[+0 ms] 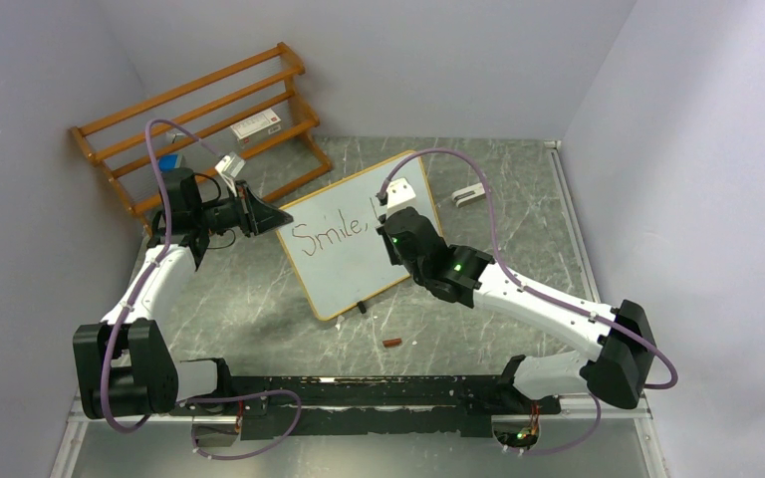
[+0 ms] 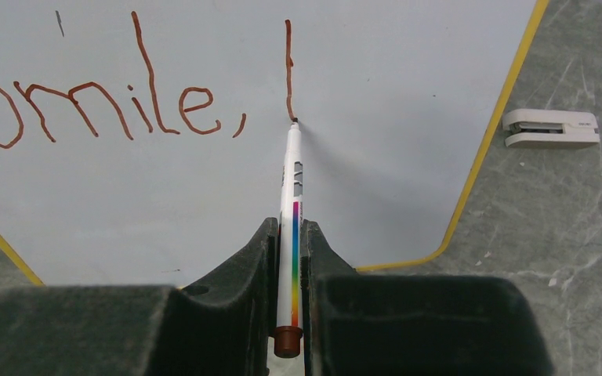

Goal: Write a sentence on the whiteboard

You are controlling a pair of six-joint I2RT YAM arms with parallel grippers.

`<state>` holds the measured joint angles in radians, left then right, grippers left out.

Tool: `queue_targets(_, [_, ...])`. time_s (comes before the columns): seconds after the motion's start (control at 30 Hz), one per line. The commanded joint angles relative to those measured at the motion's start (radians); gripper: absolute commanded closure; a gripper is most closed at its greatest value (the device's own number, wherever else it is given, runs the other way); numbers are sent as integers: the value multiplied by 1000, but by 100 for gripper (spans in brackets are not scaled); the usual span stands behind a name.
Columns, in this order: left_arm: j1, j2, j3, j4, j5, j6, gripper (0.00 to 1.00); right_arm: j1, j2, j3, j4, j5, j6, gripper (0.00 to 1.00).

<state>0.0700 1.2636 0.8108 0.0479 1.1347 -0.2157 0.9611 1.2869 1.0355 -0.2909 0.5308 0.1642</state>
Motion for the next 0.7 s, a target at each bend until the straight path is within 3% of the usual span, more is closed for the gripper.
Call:
queue_targets(0.0, [13, 29, 2, -46, -96, 101, 95, -6, -27, -23, 18, 30, -2, 100])
queue_targets(0.67, [13, 31, 2, -46, -98, 102, 95, -14, -62, -45, 118, 48, -28, 100])
